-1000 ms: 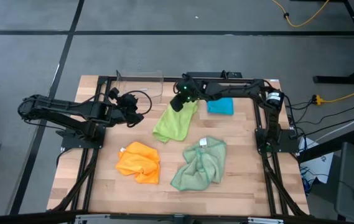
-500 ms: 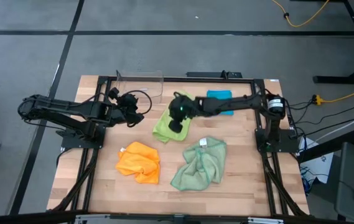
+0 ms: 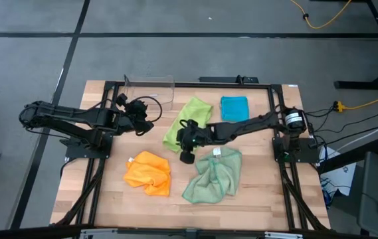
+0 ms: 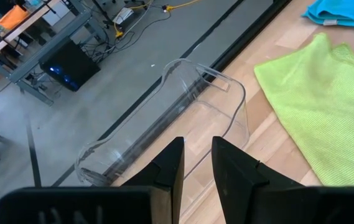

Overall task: Fold microfiber towels
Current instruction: Fold the light green towel

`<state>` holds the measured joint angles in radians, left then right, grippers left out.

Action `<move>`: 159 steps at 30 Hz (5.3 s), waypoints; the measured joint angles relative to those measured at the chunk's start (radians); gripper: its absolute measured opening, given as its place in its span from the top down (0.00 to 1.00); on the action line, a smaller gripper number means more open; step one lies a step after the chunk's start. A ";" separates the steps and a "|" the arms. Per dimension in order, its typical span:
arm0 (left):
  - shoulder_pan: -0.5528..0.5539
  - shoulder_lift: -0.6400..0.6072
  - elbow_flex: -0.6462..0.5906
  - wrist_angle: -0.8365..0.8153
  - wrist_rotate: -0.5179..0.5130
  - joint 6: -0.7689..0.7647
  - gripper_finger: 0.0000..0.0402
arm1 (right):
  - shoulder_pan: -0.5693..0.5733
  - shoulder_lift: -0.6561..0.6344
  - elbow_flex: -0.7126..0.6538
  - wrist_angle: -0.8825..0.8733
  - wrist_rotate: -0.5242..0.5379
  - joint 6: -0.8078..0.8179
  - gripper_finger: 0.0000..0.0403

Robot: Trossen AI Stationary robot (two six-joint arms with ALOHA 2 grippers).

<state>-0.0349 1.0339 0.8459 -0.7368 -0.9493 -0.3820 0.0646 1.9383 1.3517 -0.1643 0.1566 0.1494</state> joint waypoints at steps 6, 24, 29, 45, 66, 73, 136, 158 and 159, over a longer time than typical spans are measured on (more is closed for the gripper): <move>0.000 0.000 0.000 0.004 0.001 0.000 0.82 | -0.005 0.059 0.000 -0.003 0.009 0.038 0.59; 0.000 0.000 0.000 0.012 0.001 0.000 0.82 | 0.014 0.263 0.002 0.200 0.035 -0.053 0.49; 0.000 0.000 0.000 0.013 0.001 0.000 0.82 | 0.048 0.261 0.002 0.193 0.124 -0.052 0.55; 0.000 0.000 0.000 0.016 0.001 0.000 0.82 | 0.069 0.268 0.020 0.151 0.180 -0.050 0.75; 0.000 0.016 0.002 0.110 0.256 -0.061 0.82 | 0.110 0.198 0.018 -0.209 0.259 -0.015 0.99; -0.052 0.193 -0.061 0.268 0.386 -0.030 0.82 | 0.135 0.166 0.017 -0.337 0.219 0.104 0.99; -0.185 0.724 -0.095 0.744 0.333 0.032 1.00 | 0.163 0.165 0.018 -0.321 0.217 0.215 0.99; -0.208 0.629 -0.101 0.430 0.137 -0.323 1.00 | 0.162 0.164 0.020 -0.371 0.200 0.321 0.99; -0.207 0.631 -0.100 0.425 0.140 -0.328 1.00 | 0.163 0.163 0.020 -0.378 0.193 0.323 0.99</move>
<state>-0.2415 1.6652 0.7455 -0.3116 -0.8097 -0.7104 0.2276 2.1013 1.3721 -0.5427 0.3497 0.4721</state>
